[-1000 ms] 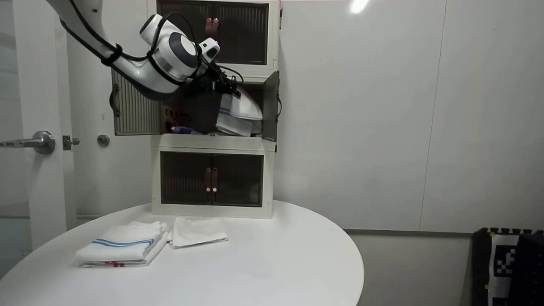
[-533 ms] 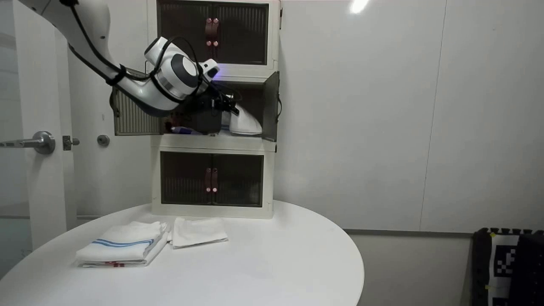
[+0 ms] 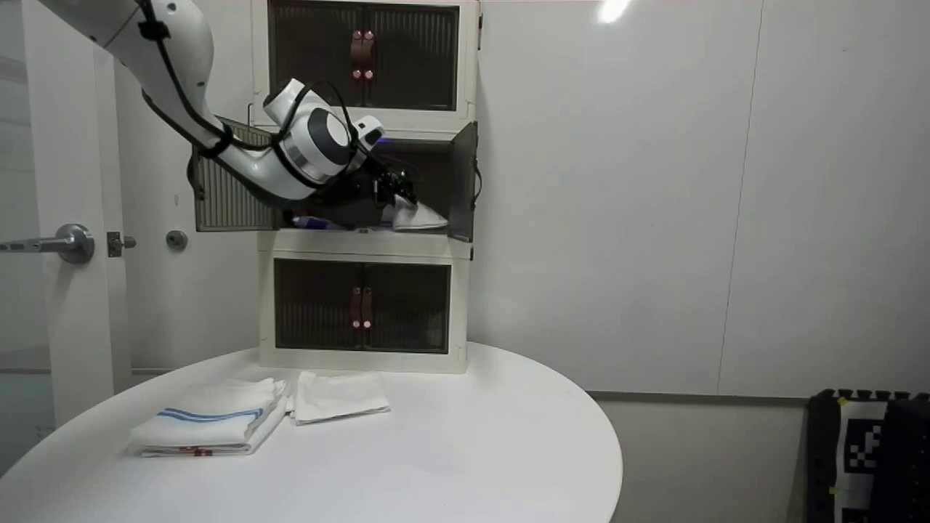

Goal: Pick up a cloth and put it on the middle shelf

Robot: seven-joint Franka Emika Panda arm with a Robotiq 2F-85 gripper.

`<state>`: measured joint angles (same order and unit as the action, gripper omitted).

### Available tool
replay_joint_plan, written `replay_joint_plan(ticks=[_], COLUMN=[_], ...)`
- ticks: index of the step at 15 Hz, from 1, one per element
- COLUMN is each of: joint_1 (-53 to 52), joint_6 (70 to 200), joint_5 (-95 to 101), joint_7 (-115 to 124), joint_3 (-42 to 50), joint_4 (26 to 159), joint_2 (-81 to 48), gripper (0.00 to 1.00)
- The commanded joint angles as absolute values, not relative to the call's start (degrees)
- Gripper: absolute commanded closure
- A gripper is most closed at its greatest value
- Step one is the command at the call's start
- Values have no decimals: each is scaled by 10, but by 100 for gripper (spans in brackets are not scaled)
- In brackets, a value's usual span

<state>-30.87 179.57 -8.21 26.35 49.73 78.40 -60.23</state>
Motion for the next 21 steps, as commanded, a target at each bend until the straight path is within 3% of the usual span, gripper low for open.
replay_joint_plan(ticks=[1,3,5,10,16,21], joint_1=[-268,-249,-227,-196,-236,-151], joint_6=[1794,1804,1819,1862,1825,1759], joint_5=[-54,-32,-8,20,22,28], joint_7=[188,141,97,52,51,-74], joint_3=[421,365,308,234,294,171], joint_4=[778,806,847,1000,1185,1330], joint_2=[-560,-521,-474,-351,-220,-65], gripper=[20,6,0,0,0,0])
